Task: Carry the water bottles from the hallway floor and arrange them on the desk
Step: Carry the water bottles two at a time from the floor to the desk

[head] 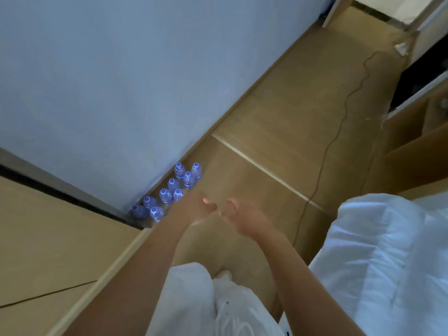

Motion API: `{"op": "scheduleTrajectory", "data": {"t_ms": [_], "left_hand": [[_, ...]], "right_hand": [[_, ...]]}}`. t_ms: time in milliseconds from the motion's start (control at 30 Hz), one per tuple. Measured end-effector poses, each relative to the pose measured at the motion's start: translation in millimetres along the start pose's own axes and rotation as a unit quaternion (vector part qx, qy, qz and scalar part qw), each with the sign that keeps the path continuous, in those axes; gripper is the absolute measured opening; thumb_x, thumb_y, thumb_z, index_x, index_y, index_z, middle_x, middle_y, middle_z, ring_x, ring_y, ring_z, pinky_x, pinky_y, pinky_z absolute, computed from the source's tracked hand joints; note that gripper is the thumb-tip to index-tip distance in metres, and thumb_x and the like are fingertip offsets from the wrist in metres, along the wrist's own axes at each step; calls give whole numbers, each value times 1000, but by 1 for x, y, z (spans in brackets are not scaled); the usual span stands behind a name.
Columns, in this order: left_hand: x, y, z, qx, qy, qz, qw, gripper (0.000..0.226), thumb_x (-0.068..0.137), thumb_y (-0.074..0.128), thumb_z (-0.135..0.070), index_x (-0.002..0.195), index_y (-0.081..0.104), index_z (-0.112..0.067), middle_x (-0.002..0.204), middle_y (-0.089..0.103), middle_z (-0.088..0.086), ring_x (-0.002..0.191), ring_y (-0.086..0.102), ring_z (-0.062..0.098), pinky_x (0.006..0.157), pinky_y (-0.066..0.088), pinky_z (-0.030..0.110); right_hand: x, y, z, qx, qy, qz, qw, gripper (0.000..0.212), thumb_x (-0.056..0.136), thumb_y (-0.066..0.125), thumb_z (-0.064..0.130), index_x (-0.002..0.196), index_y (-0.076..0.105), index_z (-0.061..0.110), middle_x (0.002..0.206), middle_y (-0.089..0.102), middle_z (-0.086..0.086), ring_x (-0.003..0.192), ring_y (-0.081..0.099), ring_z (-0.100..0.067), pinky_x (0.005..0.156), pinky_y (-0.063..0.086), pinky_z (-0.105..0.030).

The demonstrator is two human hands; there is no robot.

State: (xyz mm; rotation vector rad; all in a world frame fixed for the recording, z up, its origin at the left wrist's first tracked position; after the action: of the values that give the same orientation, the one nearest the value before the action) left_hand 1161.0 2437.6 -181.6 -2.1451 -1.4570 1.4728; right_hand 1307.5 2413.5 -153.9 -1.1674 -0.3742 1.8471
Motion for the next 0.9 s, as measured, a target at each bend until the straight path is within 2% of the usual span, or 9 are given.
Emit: {"op": "scheduleTrajectory", "data": {"t_ms": [67,167,267,333,433,533,700,800,900], "left_hand": [[19,-3,0,-22,-30,5,999,28,83,59,-39,103,64,-21,108,56,-4,101,57,20,94,46,38],[58,-12,3,-35,-61,-11,997,23,84,59,-37,100,63,-22,105,56,0,95,55,18,89,45,33],[107,-18,1,-58,-77,-20,995,25,84,59,-36,104,62,-22,98,53,-5,90,53,16,81,41,29],[138,-17,1,-73,-104,-5,992,25,84,59,-36,105,59,-21,105,57,-3,94,54,17,81,41,29],[181,-16,0,-63,-134,29,989,39,86,57,-38,119,55,-18,120,55,3,108,53,21,84,38,28],[205,-17,9,-86,-177,24,980,42,86,59,-35,123,53,-16,123,56,6,111,54,22,87,39,29],[245,-4,48,-151,-267,20,952,60,86,63,-35,138,40,-13,132,53,7,118,52,21,90,34,22],[300,23,79,-201,-324,-2,924,68,81,70,-35,138,40,-11,136,50,9,121,50,23,97,36,27],[368,58,96,-263,-346,-41,900,75,77,74,-30,139,38,-8,138,46,12,123,48,28,101,39,34]], "right_hand": [[23,-17,-4,5,-3,14,1000,46,94,51,30,135,45,10,140,46,-8,126,43,-20,94,26,-19],[65,-35,-9,8,0,49,999,49,93,51,34,137,43,13,142,44,-3,128,43,-17,104,30,-27],[117,-48,-12,0,3,63,998,45,92,51,36,131,49,15,137,50,-1,123,47,-16,98,33,-26],[148,-53,-11,-16,4,79,997,44,91,51,36,129,51,15,134,52,-2,122,48,-17,97,34,-26],[194,-62,-9,-37,-2,107,994,46,91,52,36,132,50,16,137,50,-2,126,45,-16,101,33,-27],[230,-67,-14,-28,2,120,992,45,91,54,33,132,50,15,137,51,-2,126,46,-16,102,33,-26],[286,-43,-32,14,30,149,988,39,89,56,29,125,56,12,126,57,-1,117,52,-14,91,36,-18],[342,-9,-54,17,34,186,982,42,90,54,31,129,51,14,127,54,0,116,52,-13,93,36,-20],[398,28,-89,-18,40,221,974,50,91,55,34,135,44,14,133,50,-3,120,50,-15,97,36,-24]]}}
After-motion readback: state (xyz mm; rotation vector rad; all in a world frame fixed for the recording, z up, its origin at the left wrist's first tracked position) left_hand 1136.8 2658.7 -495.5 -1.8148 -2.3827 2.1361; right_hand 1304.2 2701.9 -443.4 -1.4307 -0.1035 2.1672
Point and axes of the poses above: each hand's wrist, its own x-axis towards the middle knuckle, its own y-axis out of the palm, z = x × y, the point moved 3 cm from there along x, towards the middle knuckle
